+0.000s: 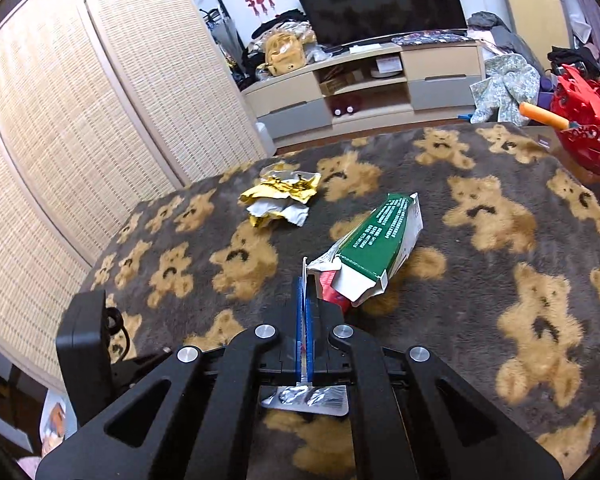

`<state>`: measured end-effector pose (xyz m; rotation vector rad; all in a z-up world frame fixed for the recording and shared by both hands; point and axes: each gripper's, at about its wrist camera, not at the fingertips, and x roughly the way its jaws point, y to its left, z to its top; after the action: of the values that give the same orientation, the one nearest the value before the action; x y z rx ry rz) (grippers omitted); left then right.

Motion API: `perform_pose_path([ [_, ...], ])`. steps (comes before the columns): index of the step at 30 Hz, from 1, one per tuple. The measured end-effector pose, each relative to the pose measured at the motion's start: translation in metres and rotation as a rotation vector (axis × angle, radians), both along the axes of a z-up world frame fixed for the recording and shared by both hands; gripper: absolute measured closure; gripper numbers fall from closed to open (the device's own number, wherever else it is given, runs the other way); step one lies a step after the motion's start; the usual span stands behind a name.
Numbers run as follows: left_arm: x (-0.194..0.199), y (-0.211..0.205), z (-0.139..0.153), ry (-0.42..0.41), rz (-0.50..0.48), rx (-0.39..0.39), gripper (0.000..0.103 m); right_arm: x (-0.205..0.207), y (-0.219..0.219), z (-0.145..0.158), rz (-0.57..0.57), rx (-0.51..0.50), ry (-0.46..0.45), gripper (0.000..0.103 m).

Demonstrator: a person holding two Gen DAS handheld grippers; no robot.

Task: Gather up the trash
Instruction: 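Grasp the blister pack with the left tool while the right tool grasps the green-and-white box, then carry the blister pack and green-and-white box over the bin with both tools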

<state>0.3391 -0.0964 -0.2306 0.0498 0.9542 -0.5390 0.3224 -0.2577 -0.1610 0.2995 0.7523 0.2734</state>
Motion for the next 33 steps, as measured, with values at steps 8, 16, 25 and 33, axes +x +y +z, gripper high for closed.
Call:
perform_pose_path([
  [8,-0.027,-0.020,0.002,-0.033,-0.070,0.035,0.075,-0.013,-0.012,-0.007,-0.024,-0.012,0.026,0.100],
  [16,-0.070,-0.027,0.018,-0.067,-0.084,0.062,0.076,-0.055,-0.023,0.006,-0.037,-0.019,0.014,0.100],
  [25,-0.144,-0.004,0.055,-0.117,-0.028,0.061,0.076,-0.135,-0.021,0.036,-0.025,-0.026,-0.034,0.100],
  [33,-0.220,0.022,0.061,-0.125,0.023,0.060,0.076,-0.213,-0.018,0.043,-0.004,-0.036,-0.047,0.100],
])
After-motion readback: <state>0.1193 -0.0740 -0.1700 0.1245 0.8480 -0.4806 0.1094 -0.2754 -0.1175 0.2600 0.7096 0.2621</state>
